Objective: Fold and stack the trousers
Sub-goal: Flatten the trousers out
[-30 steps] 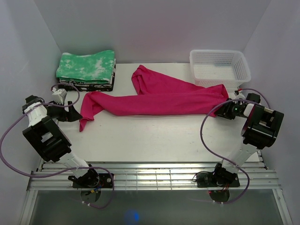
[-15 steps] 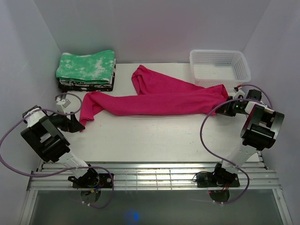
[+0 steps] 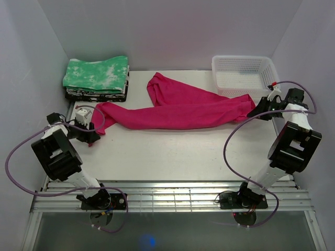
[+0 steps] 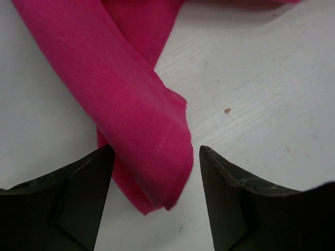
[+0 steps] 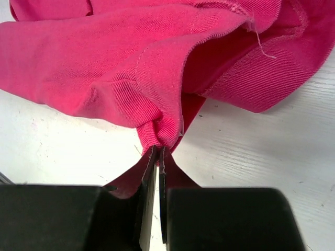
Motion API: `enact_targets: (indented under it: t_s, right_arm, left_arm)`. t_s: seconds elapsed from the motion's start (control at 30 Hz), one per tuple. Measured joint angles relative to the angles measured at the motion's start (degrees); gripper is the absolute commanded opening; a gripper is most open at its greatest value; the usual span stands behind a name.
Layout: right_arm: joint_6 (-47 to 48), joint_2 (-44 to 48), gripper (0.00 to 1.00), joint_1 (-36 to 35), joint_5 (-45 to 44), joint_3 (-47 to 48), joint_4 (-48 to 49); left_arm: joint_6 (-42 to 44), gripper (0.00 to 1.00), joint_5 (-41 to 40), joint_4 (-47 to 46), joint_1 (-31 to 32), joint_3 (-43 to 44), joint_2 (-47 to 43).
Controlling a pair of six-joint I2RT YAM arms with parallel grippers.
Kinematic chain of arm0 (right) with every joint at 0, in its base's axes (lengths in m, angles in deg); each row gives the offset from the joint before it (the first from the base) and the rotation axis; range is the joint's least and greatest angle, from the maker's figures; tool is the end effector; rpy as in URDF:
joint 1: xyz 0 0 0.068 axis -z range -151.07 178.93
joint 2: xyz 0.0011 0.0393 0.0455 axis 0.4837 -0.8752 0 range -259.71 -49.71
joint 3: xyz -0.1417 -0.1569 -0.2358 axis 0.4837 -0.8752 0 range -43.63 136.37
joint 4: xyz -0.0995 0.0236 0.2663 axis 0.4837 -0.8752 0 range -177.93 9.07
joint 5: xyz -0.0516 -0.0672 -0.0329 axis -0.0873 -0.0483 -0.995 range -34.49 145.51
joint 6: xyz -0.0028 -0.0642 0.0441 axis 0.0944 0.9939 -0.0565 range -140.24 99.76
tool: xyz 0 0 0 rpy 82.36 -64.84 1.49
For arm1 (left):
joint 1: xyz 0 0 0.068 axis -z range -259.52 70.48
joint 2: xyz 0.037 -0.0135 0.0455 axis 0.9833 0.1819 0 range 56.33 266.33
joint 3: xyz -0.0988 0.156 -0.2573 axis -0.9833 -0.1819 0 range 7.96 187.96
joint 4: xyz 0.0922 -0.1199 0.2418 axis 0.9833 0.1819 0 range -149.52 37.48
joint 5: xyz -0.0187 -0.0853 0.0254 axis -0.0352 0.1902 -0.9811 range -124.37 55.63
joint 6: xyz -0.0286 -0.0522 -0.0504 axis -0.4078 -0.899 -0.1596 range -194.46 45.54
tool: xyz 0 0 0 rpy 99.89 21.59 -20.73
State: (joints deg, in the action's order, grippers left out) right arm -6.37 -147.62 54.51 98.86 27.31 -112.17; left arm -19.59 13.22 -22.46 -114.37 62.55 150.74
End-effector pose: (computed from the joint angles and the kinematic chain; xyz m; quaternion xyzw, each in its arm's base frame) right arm 0.3761 -0.1293 0.2466 -0.0094 0.8994 0.2485 0.3595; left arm 0.2879 0.1406 0.1789 0.2034 0.8871 -0.2104 0.3568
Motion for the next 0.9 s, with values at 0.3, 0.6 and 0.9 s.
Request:
enact_targets:
  t_s: [0.3, 0.6, 0.9]
  right_arm:
    - [6.91, 0.02, 0.08, 3.85, -0.11, 10.45, -11.04]
    - [15.52, -2.89, 0.08, 9.01, -1.2, 24.68, -22.12]
    - [27.76, -6.47, 0.08, 13.9, -9.29, 29.81, -30.36]
  left_arm:
    - [-11.65, 0.0, -0.61, -2.67, -0.85, 12.52, 5.66]
    - [-16.96, 0.0, 0.57, 16.26, -5.53, 37.88, 10.84]
    - [-17.05, 0.0, -4.59, 35.67, -7.89, 52.43, 22.4]
